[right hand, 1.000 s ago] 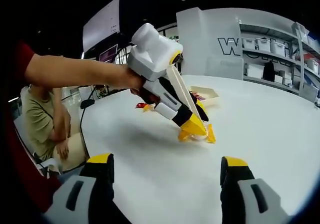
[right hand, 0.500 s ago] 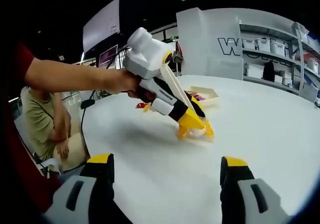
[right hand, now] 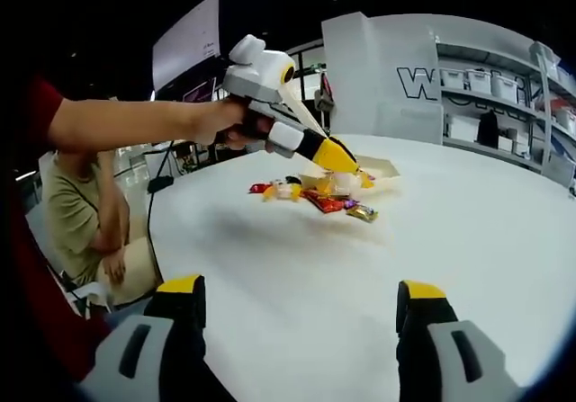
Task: Place the target food into the container with the food tongs after gripping and lifting it, then release it inside without dropping or visibly crushing the food.
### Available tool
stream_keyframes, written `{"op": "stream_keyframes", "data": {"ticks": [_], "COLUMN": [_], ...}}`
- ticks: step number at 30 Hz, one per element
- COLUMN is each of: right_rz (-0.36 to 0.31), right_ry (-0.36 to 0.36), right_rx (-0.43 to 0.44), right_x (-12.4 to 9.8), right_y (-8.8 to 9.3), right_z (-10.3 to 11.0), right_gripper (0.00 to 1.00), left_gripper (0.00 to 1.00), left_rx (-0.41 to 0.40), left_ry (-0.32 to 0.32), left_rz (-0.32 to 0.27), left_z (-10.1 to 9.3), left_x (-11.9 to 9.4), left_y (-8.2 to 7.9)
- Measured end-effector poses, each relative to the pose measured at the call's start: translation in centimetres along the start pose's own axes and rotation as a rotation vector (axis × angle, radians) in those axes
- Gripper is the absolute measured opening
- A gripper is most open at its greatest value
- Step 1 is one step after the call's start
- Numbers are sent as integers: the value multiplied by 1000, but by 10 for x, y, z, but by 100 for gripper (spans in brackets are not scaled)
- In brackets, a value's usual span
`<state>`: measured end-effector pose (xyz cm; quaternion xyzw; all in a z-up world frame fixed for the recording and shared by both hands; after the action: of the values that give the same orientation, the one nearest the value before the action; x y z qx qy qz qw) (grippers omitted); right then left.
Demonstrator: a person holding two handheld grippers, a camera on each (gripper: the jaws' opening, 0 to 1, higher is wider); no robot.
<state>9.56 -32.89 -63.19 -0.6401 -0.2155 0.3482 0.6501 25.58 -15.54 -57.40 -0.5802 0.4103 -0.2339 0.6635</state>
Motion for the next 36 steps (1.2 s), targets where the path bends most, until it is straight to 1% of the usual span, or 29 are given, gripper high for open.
{"op": "stream_keyframes", "data": {"ticks": [5,6,7,8,11,12,13,16,17,19,20,22,23,24,25,26,27,30,33,36], "right_rz": [-7,-6,-5,-3,-1,-1,-3,-5,-5,-5,-6,-5,-6,-7,-10,-17,-19,-8,-6,-10], "right_ry": [2,3,3,4,1,-1,-1,-1,0,4,6,11,14,14,13,12,11,17,22,22], "right_rx": [-3,-3,-4,-4,-7,-7,-6,-9,-13,-16,-18,-17,-18,-16,-9,-5,-4,-15,-18,-16], "right_x": [-1,-2,-2,-3,-3,-3,-3,-3,-4,-5,-6,-7,-8,-8,-9,-9,-9,-10,-10,-10], "right_y": [-2,-2,-1,-1,-1,-1,-1,-2,-3,-5,-6,-6,-6,-7,-7,-9,-9,-9,-10,-11], "right_z": [1,1,1,1,2,2,3,2,2,1,1,0,-1,0,0,1,1,-2,-3,-3], "right_gripper": [86,86,86,86,86,86,86,86,86,86,86,86,86,86,86,86,86,86,86,87], "left_gripper": [23,23,23,23,23,23,23,23,23,23,23,24,24,24,25,25,25,25,25,26], "left_rx": [10,8,15,16,46,50,63,69,89,103,125,135,115,113,133,177,159,113,147,140], "left_ry": [-30,-37,-59,-62,-89,-101,-113,-144,-169,-188,-212,-242,-262,-275,-290,-316,-317,-333,-341,-336], "left_rz": [5,4,-2,3,12,16,14,1,0,0,-2,-24,-41,-46,-60,-87,-75,-87,-97,-108], "left_z": [15,18,25,27,38,42,45,55,61,67,71,76,78,79,81,84,83,88,85,81], "left_x": [-7,-9,-12,-12,-18,-20,-22,-28,-31,-33,-34,-35,-35,-35,-35,-35,-35,-34,-36,-38], "left_y": [-6,-8,-11,-11,-15,-16,-18,-24,-27,-31,-33,-37,-39,-39,-41,-43,-41,-41,-42,-44]}}
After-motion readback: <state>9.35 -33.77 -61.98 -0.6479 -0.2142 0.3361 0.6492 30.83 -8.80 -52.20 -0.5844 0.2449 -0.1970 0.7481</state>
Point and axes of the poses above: the point that each gripper's makers call its tool centre point, and the gripper's own axes: x roughly forward along the fingers, z roughly to its left, y roughly out of its underside, the point moved 9 cm from there along -x, roughly backward along the fingers, and after that the axes turned 14 degrees about -z, right-handed, at the moved point
